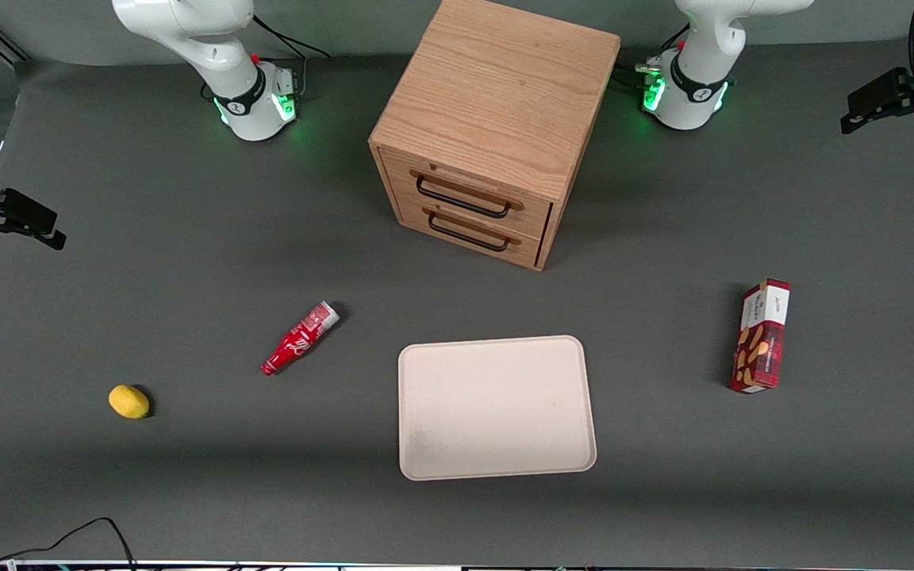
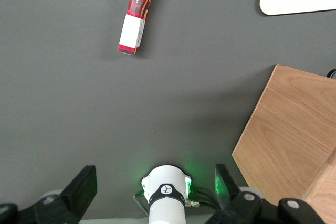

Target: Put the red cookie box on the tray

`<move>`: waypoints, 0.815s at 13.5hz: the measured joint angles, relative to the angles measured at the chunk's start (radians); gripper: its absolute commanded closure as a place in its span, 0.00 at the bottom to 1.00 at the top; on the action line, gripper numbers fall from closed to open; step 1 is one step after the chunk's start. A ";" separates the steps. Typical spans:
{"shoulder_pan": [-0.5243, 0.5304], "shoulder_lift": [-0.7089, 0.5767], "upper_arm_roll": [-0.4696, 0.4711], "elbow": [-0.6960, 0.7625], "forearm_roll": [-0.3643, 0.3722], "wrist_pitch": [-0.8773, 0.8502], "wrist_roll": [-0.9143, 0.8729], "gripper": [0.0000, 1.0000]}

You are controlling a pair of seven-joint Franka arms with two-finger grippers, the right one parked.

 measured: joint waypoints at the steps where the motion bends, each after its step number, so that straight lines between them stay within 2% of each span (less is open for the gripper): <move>1: 0.000 0.000 0.000 0.000 0.000 0.000 -0.001 0.00; 7: 0.001 0.003 0.012 0.000 0.020 0.003 0.021 0.00; 11: 0.003 0.064 0.078 -0.009 0.056 0.080 0.210 0.00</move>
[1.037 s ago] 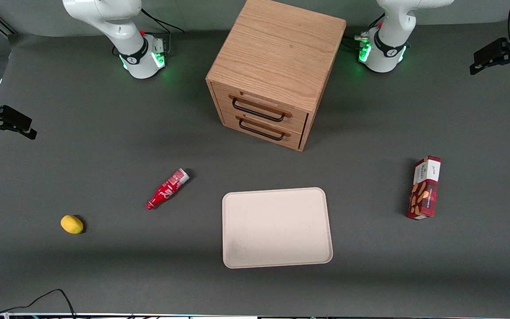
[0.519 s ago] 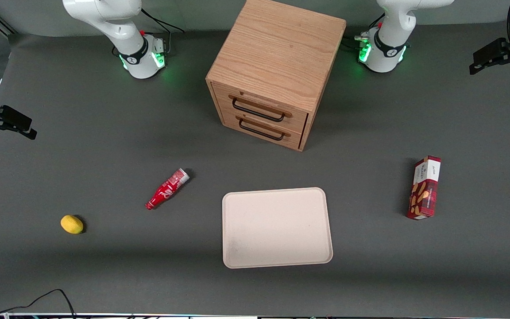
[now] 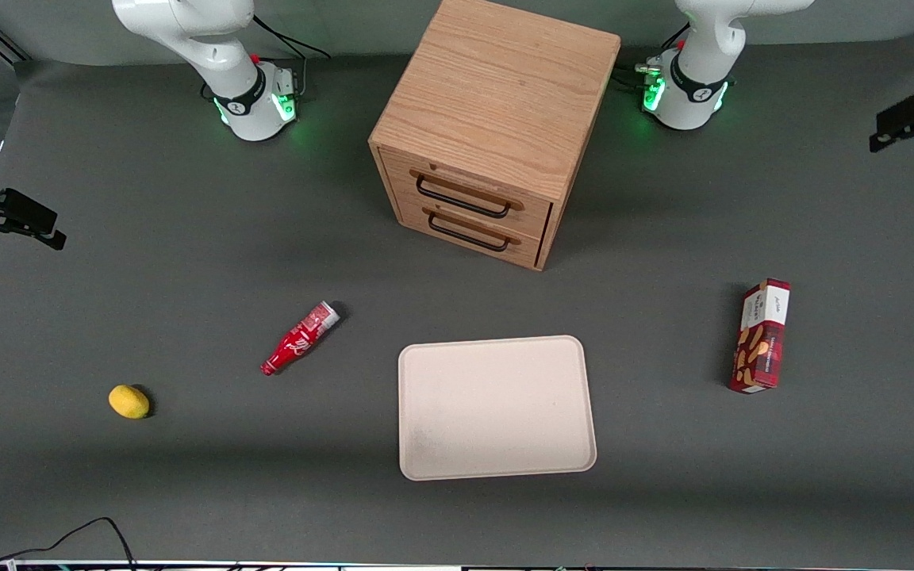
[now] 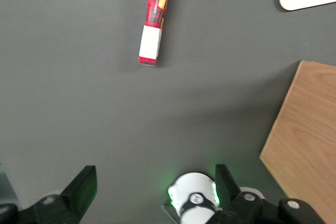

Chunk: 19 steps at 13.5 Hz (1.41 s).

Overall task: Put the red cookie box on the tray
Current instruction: 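Move the left gripper to the red shortbread box and grasp it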

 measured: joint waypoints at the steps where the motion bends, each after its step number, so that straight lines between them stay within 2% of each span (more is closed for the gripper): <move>1: 0.002 0.028 0.017 -0.016 0.001 0.041 0.057 0.00; 6: 0.005 0.201 0.033 -0.186 -0.002 0.359 0.204 0.00; 13: 0.005 0.392 0.032 -0.393 -0.074 0.829 0.266 0.00; 16: 0.005 0.448 0.030 -0.427 -0.110 0.951 0.268 0.00; 17: 0.005 0.464 0.028 -0.432 -0.124 0.982 0.269 0.33; 18: 0.005 0.479 0.026 -0.437 -0.135 1.008 0.269 0.77; 19: 0.005 0.492 0.024 -0.438 -0.151 1.021 0.269 1.00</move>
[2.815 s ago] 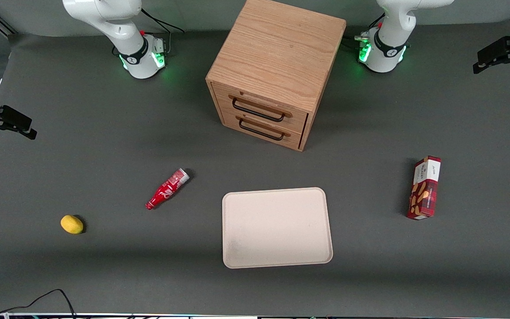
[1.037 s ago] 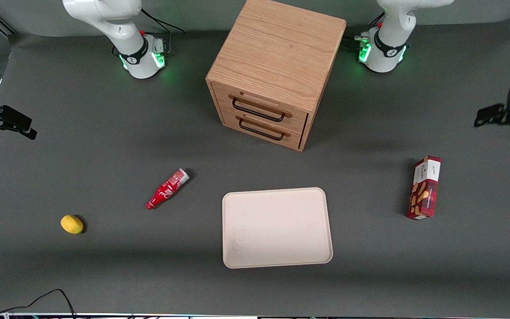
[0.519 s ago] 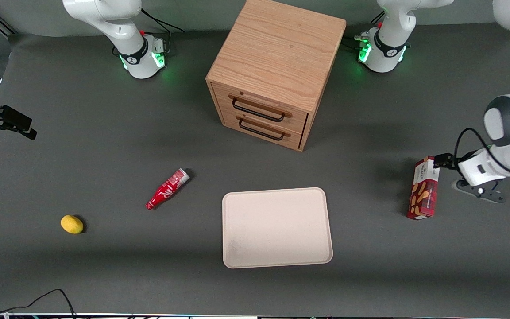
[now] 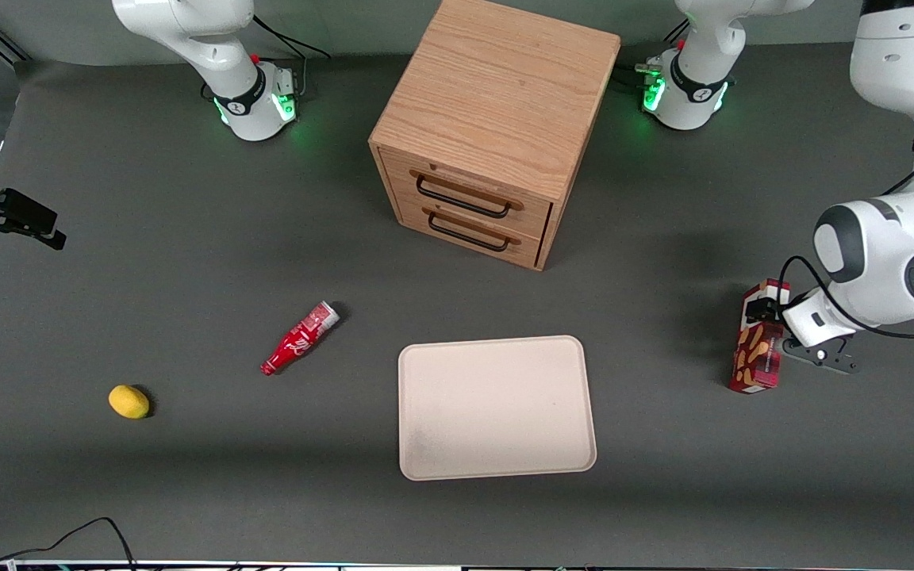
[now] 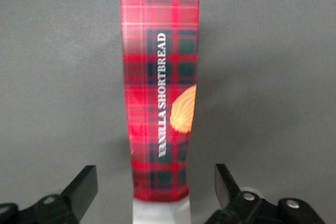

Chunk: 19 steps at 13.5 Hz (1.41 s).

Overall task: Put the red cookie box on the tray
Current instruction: 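Move the left gripper to the red shortbread box and grasp it, then lift the box and carry it with the left gripper over the tray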

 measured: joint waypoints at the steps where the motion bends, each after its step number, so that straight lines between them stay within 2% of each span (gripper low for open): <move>1: 0.000 0.008 0.000 0.000 -0.013 0.006 0.000 1.00; 10: 0.000 -0.007 0.002 0.032 -0.032 -0.029 0.038 1.00; 15: 0.001 -0.129 0.010 0.325 -0.034 -0.524 -0.040 1.00; 19: -0.002 -0.160 -0.019 0.593 -0.034 -0.848 -0.287 1.00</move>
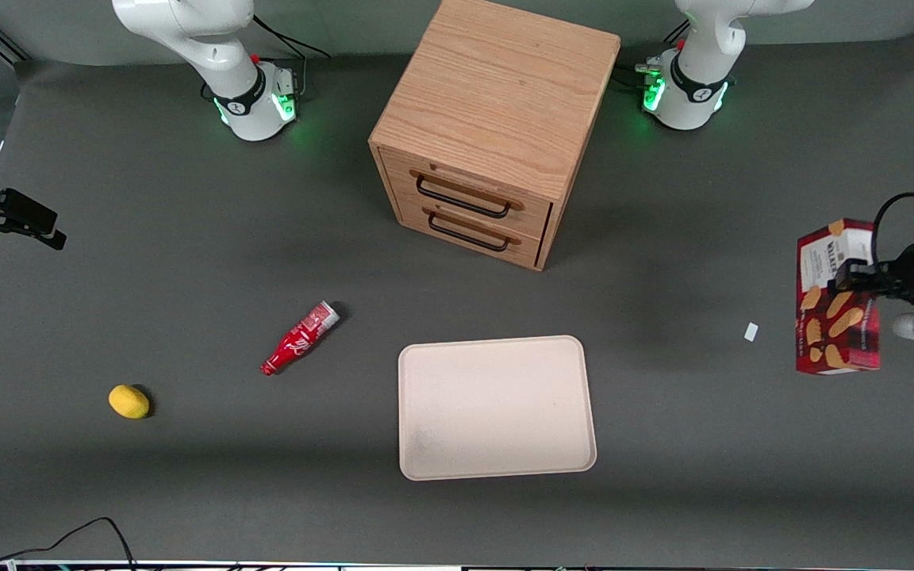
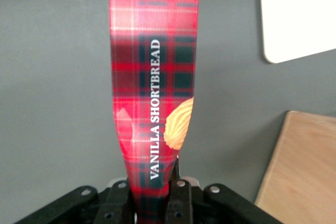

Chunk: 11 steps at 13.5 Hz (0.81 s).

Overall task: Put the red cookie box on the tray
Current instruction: 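Lift the box and carry it with the left gripper over the tray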

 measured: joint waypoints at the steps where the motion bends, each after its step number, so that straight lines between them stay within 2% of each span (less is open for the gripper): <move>1: -0.001 0.000 -0.036 0.051 0.000 -0.040 -0.090 1.00; 4: -0.011 0.007 -0.187 0.105 0.001 -0.054 -0.360 1.00; 6: -0.039 0.030 -0.265 0.104 0.011 0.003 -0.489 1.00; 9: -0.143 0.115 -0.284 0.101 0.030 0.152 -0.615 1.00; 11: -0.214 0.196 -0.285 0.098 0.087 0.252 -0.696 1.00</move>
